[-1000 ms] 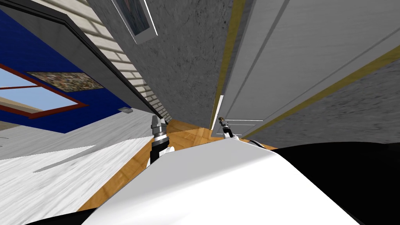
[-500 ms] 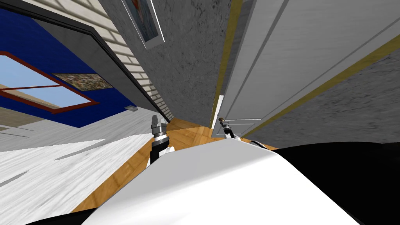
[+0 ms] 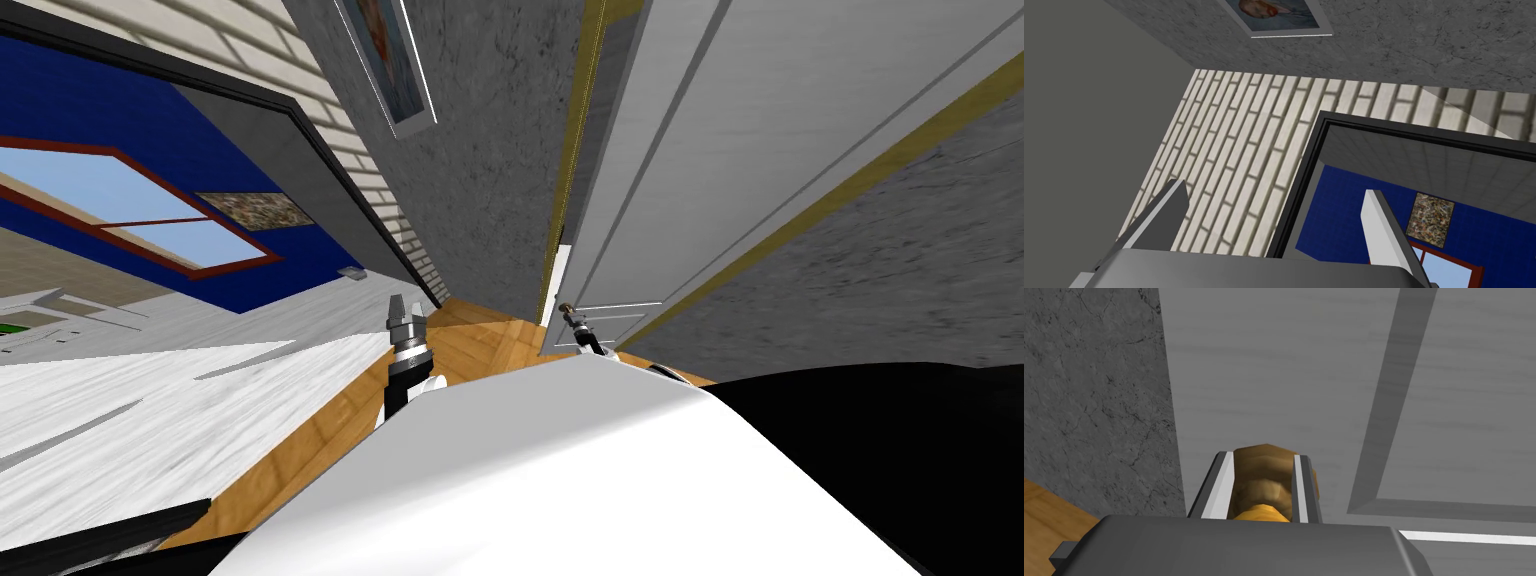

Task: Pull the door open

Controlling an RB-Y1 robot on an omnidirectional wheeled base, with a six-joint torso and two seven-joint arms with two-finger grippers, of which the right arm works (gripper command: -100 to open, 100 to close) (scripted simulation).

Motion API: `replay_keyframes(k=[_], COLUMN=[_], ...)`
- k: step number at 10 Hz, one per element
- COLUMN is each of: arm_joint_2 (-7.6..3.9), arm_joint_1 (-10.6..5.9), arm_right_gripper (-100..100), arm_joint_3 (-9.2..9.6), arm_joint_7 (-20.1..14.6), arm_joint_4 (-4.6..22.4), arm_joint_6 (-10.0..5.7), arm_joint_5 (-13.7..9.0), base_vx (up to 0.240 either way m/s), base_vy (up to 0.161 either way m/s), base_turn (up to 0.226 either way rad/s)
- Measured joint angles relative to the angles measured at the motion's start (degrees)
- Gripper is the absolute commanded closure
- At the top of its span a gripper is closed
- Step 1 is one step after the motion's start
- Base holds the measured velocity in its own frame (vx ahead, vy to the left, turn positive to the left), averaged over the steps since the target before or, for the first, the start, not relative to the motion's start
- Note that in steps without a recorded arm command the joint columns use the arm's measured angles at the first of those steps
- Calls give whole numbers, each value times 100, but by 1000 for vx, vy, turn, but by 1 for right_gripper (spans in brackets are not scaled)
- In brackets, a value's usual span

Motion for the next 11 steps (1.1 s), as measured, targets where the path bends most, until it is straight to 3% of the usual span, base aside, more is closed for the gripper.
replay_keyframes(k=[1, 6, 7, 8, 11], arm_joint_2=[19, -254, -238, -275, -412], arm_joint_1=[-120, 25, 2, 120, 172], arm_right_gripper=[100, 100, 100, 100, 100], arm_joint_3=[31, 218, 281, 329, 549], arm_joint_7=[-63, -292, -349, -378, -620], arm_joint_4=[243, -59, 83, -21, 61], arm_joint_6=[-87, -267, -345, -343, -520], arm_joint_5=[20, 104, 137, 150, 243], base_vx=[-140, -171, -122, -149, -173], base_vy=[-34, -34, -39, -55, -53], base_turn=[114, 70, 36, 93, 74])
